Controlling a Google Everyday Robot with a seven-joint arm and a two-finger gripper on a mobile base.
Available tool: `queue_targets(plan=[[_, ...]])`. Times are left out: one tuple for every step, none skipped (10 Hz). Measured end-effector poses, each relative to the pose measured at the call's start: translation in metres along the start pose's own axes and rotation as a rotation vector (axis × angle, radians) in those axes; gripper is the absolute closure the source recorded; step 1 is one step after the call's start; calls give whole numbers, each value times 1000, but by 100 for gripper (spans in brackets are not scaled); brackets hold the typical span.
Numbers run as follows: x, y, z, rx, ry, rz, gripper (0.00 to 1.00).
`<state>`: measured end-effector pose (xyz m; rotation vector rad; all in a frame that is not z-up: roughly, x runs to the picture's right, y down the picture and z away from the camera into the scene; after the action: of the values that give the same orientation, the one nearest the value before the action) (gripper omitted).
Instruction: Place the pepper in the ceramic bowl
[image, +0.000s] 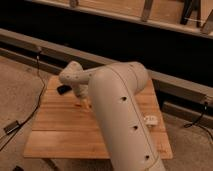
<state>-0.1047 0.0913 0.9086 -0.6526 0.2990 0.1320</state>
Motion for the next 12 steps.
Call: queue_targets(plan=[[-2,-1,3,-1,-1,1,35],[-3,-4,6,0,-2,4,35],[-3,-5,8,0,-1,7,35],[-3,-9,11,2,2,11,35],[-3,-11,13,1,5,15,35],[-2,-12,15,-2,7,17,35],[-2,-13,15,-11,7,21,41],[-2,-14,16,-21,7,24,50],[-2,-15,15,-29,7,26,61],[-1,-16,15,-37,8,27,73],[-1,-17,15,-39,9,26,80],[-1,-18,15,-43,9,27,92]])
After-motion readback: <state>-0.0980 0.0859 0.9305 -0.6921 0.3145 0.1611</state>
